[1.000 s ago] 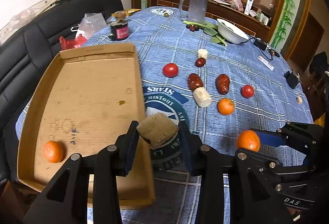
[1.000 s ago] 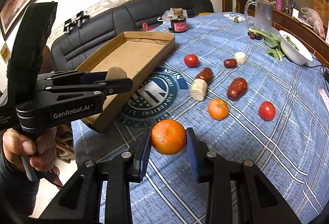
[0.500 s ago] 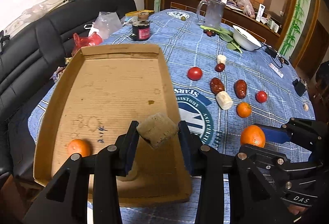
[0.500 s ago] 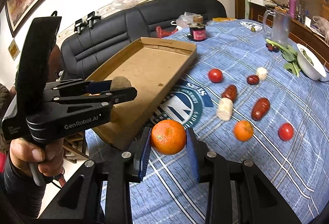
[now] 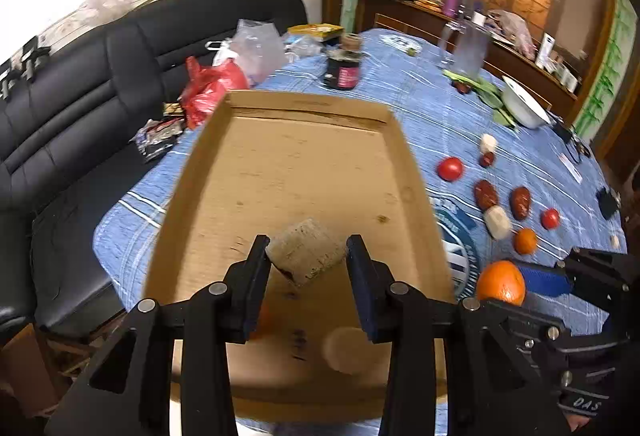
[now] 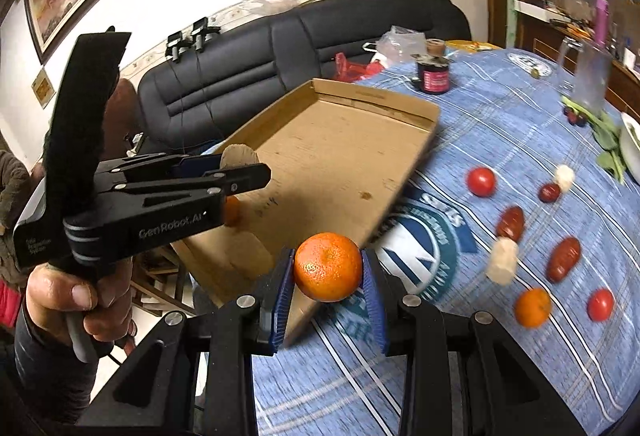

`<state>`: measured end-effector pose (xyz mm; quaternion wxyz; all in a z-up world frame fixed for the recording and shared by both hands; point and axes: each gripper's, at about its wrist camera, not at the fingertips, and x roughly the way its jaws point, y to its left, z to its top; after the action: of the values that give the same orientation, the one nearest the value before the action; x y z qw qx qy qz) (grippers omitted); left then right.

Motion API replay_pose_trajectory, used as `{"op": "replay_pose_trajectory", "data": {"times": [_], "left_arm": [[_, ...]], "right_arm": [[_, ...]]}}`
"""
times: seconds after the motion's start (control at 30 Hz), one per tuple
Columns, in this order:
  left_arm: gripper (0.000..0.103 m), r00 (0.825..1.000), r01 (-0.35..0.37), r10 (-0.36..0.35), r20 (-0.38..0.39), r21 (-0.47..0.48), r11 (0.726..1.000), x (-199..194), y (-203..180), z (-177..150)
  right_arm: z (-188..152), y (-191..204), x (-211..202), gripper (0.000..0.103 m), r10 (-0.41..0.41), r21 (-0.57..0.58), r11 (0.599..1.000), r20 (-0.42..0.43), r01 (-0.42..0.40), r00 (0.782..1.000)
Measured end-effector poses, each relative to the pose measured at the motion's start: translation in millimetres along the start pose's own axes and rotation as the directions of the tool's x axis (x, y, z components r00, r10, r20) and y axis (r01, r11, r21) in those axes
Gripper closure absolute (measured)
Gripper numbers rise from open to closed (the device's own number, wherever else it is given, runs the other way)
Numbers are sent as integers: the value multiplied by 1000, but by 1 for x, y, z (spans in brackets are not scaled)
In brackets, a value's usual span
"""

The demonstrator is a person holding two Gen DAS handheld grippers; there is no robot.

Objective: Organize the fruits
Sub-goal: 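Carry the beige block and the orange over the cardboard tray with both tools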

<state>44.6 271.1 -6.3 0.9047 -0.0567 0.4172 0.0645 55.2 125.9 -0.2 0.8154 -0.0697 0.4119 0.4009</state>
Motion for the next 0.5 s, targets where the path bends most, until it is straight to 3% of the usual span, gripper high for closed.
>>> {"op": "replay_pose_trajectory", "data": {"times": [0.5], "left_arm": [[66,997,-18,14,-77,-53,998,41,30,-1]], "right_arm": [[21,19,64,70,22,-49,998,-83,-26,996]]}}
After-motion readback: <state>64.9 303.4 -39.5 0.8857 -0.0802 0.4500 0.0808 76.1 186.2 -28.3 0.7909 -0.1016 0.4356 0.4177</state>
